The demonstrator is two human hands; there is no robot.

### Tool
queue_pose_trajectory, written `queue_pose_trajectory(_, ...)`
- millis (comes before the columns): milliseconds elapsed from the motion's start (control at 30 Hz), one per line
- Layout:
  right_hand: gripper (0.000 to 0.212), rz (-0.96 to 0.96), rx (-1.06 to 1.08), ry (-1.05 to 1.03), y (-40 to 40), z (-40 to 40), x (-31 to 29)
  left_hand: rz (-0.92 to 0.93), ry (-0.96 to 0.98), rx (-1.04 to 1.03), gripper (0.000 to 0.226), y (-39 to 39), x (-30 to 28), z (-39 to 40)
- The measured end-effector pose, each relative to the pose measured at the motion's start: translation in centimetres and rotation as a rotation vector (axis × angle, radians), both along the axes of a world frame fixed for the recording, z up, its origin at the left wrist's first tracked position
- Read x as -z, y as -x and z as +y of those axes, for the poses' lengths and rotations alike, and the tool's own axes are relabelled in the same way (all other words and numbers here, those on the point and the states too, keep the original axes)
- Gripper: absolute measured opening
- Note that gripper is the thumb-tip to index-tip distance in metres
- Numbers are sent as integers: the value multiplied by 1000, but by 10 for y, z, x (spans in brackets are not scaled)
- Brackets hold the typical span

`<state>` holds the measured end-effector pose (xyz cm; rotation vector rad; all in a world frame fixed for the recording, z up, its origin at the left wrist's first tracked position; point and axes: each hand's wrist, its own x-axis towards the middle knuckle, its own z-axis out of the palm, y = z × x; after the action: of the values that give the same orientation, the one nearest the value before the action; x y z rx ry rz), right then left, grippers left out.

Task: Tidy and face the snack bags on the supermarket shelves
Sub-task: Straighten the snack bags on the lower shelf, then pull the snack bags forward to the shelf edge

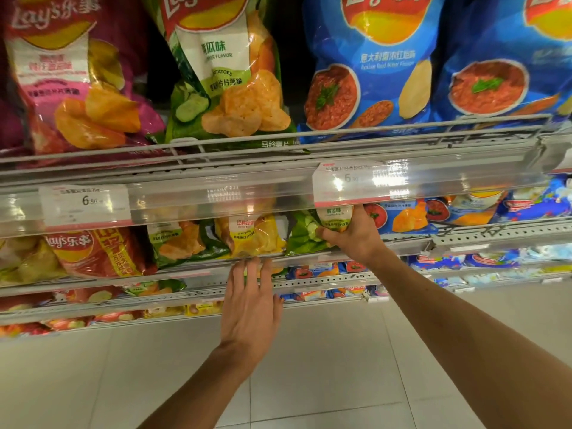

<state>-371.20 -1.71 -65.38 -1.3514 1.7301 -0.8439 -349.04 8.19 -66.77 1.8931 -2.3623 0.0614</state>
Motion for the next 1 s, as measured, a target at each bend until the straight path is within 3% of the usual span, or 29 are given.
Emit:
queue_pose_trajectory(167,82,-10,21,8,-4,8,-6,59,-46,24,65,-3,-8,1)
queue_pose_trajectory(333,72,1,135,82,-16,25,-8,272,-100,46,57,-18,-15,1)
queue_pose_trajectory(433,69,12,219,153,-26,41,-8,454,-66,1,47,-30,-18,4)
queue_pose_trajectory(567,73,209,394,302,-48,72,-7,664,85,-135,25,-57,-25,3)
queue_pose_trajectory(700,59,272,389,471,-83,92,-10,779,172,-246,19,-100,-34,-6)
queue_pose_trajectory(833,44,212,264,375,-124,91,-15,850,204,-332,27,-137,-37,-18)
queue_pose_trajectory(1000,60,140,242,197,-160,74,-17,927,27,-311,48,-159,-37,-41)
